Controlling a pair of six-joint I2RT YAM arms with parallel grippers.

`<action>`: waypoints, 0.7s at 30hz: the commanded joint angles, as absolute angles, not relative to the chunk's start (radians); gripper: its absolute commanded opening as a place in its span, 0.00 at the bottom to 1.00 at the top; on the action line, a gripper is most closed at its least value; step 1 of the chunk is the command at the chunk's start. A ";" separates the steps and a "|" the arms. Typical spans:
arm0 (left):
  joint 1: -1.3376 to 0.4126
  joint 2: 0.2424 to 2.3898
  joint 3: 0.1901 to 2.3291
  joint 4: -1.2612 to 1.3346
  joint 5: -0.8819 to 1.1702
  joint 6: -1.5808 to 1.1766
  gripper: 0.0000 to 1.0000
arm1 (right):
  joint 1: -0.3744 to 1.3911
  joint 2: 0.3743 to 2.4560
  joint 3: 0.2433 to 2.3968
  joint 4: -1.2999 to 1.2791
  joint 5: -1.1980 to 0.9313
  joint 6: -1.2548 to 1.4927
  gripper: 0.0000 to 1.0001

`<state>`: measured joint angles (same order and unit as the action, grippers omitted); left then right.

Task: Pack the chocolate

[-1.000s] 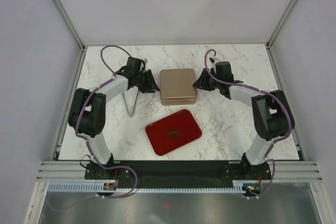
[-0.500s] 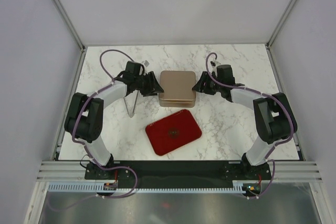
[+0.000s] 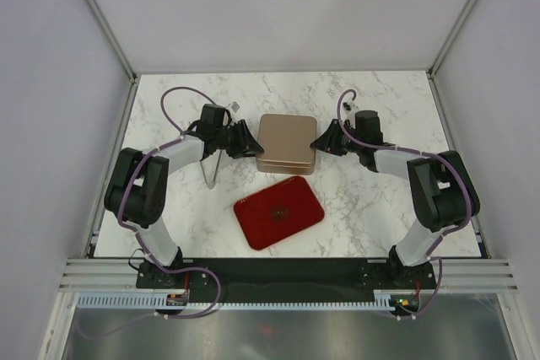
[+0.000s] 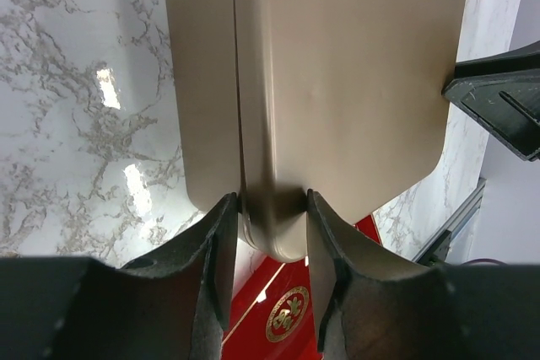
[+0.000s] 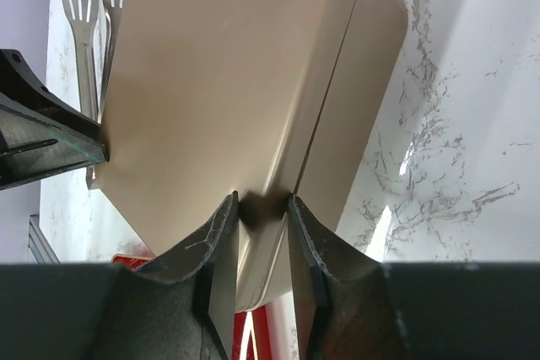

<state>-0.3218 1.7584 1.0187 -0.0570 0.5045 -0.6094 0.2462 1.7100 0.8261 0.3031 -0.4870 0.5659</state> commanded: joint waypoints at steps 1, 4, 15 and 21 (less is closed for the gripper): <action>-0.342 1.812 1.014 -0.021 0.506 -0.604 0.29 | 0.273 1.766 0.819 0.259 -0.551 0.551 0.33; -0.342 1.799 1.029 -0.028 0.517 -0.595 0.29 | 0.273 1.740 0.841 0.221 -0.529 0.525 0.34; -0.344 1.755 1.040 -0.034 0.537 -0.552 0.17 | 0.273 1.657 0.885 0.104 -0.462 0.431 0.25; -0.345 1.735 1.039 -0.060 0.512 -0.532 0.22 | 0.275 1.637 0.897 0.048 -0.420 0.413 0.24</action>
<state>-0.3202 1.7576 1.0218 -0.0494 0.5220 -0.5945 0.2592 1.6604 0.8829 0.1368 -0.4408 0.4610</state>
